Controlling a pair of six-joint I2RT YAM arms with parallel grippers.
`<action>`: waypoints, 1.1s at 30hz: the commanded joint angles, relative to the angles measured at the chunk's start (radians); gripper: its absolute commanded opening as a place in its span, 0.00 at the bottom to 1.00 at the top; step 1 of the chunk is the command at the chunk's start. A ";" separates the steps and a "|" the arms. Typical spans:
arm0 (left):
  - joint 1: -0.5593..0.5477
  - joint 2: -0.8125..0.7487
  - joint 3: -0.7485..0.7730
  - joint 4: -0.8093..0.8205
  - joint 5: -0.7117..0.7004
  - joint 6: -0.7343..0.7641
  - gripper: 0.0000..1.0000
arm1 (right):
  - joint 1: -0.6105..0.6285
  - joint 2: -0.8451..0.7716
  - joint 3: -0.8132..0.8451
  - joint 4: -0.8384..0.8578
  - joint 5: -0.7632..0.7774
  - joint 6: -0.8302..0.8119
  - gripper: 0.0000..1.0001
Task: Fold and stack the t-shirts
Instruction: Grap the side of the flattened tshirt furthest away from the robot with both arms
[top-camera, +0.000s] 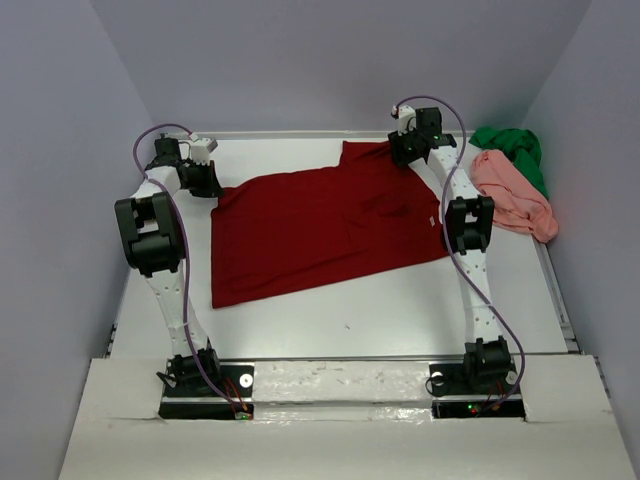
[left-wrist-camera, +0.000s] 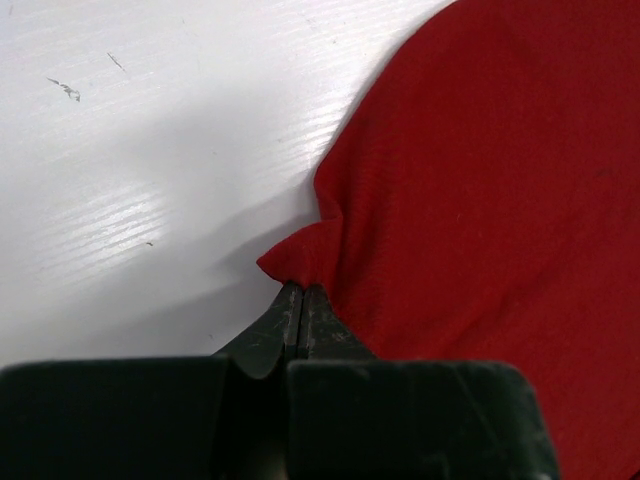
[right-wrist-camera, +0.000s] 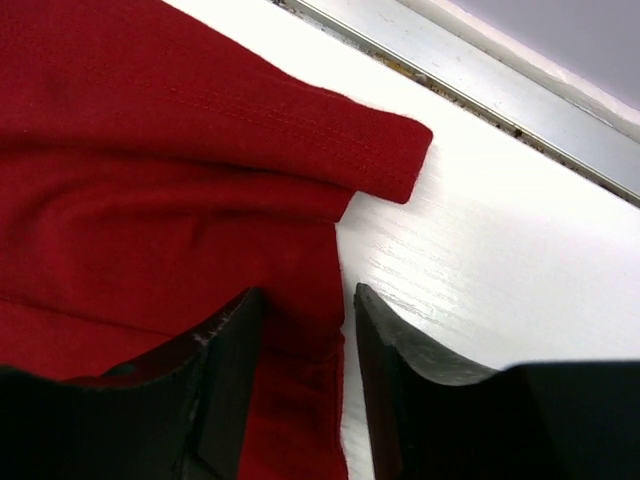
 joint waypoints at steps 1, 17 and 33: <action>-0.003 -0.058 0.011 -0.017 0.022 0.019 0.00 | 0.008 0.005 0.001 0.021 0.007 -0.025 0.46; -0.003 -0.052 0.009 -0.026 0.029 0.031 0.00 | 0.027 0.020 0.034 0.018 0.028 -0.079 0.02; -0.003 -0.151 0.049 0.033 -0.090 0.029 0.00 | 0.036 -0.153 -0.142 0.084 0.113 -0.161 0.00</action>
